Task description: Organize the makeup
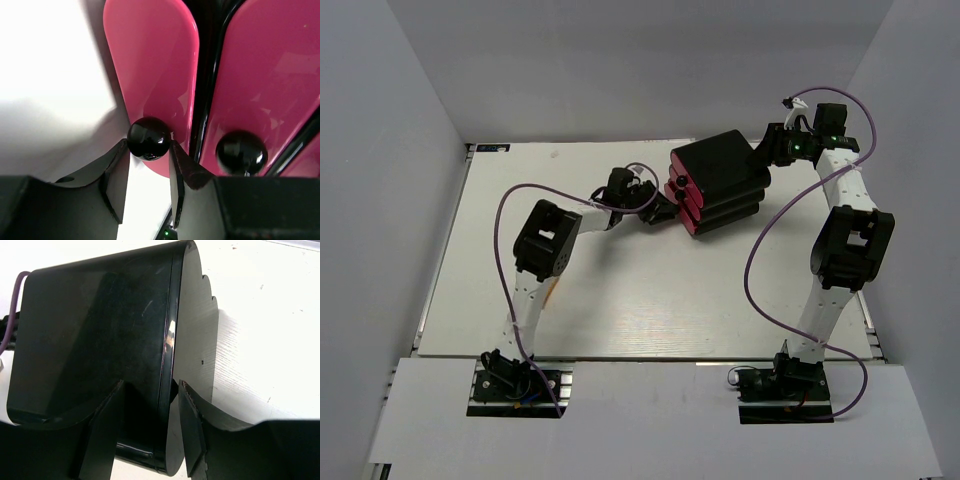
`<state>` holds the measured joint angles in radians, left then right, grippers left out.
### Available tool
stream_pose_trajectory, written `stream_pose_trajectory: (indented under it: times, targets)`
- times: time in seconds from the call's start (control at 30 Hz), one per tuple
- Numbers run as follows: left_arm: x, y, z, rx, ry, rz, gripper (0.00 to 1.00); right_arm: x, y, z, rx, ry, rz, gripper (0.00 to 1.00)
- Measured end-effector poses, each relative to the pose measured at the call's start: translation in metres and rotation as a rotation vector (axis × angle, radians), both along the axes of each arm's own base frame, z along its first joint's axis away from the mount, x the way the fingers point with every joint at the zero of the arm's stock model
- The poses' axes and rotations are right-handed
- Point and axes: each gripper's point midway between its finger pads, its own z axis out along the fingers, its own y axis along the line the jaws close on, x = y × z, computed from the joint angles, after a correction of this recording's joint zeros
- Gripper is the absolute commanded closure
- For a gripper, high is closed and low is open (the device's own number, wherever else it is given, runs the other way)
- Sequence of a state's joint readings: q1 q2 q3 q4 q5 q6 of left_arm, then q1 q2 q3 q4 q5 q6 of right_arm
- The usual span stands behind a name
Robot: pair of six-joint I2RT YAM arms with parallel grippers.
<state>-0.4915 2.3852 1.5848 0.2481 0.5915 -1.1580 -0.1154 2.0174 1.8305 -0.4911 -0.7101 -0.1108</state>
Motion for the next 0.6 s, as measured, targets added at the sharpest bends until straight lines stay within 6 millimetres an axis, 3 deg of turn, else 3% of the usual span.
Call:
stream_pose_trajectory:
  times: [0.6]
  targets:
    - [-0.031,0.062,-0.001,0.111,-0.004,0.039,0.85,0.001,0.0,-0.001,-0.009,0.006,-0.014,0.49]
